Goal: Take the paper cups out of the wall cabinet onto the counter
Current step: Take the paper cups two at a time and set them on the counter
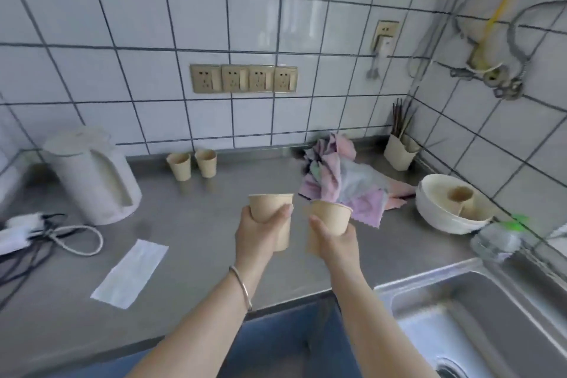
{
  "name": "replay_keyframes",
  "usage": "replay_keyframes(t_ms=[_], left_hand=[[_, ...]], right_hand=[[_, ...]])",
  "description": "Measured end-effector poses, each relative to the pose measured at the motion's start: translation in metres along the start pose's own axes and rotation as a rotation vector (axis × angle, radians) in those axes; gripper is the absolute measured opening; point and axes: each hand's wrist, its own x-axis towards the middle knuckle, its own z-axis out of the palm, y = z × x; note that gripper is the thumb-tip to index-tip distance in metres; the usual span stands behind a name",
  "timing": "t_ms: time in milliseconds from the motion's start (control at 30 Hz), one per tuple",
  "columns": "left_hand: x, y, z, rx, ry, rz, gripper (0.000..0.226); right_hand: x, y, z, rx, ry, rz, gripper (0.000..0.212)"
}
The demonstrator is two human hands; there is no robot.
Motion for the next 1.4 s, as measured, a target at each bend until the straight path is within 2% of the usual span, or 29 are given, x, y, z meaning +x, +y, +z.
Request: replay_keyframes(t_ms=[67, 167, 400, 500, 633, 800, 933, 1033, 1233, 1400], left_hand=[[0.029, -0.002, -0.012, -0.027, 0.058, -0.007, 0.075], [0.075, -0.005, -0.027, -0.054, 0.106, -0.026, 0.075], [0.193, -0.014, -0.041, -0.040, 0.105, -0.071, 0.064], [0.234, -0.016, -0.039, -0.033, 0.085, -0.085, 0.066], [0.275, -0.021, -0.026, -0.073, 0.046, -0.094, 0.069], [0.325, -0.034, -0.009, -0.072, 0.029, -0.122, 0.066], [0.365, -0.048, 0.003, -0.008, 0.055, -0.132, 0.064], [0.394, -0.061, 0.010, 0.056, 0.068, -0.128, 0.070], [0.432, -0.086, 0.022, 0.124, 0.165, -0.065, 0.054], [0.451, -0.102, 0.025, 0.205, 0.239, 0.005, 0.063]], right_hand=[[0.018, 0.003, 0.031, -0.041, -0.054, -0.001, 0.040], [0.048, 0.009, 0.073, -0.114, -0.100, 0.008, 0.051], [0.129, 0.023, 0.163, -0.168, -0.086, 0.079, 0.065], [0.162, 0.024, 0.186, -0.173, -0.084, 0.106, 0.054], [0.201, 0.025, 0.205, -0.208, -0.108, 0.140, 0.040], [0.253, 0.035, 0.222, -0.222, -0.164, 0.132, 0.044], [0.299, 0.039, 0.233, -0.257, -0.212, 0.096, 0.032], [0.331, 0.045, 0.239, -0.280, -0.269, 0.054, 0.037], [0.373, 0.074, 0.252, -0.379, -0.280, 0.020, 0.052], [0.393, 0.087, 0.260, -0.445, -0.276, 0.037, 0.059]])
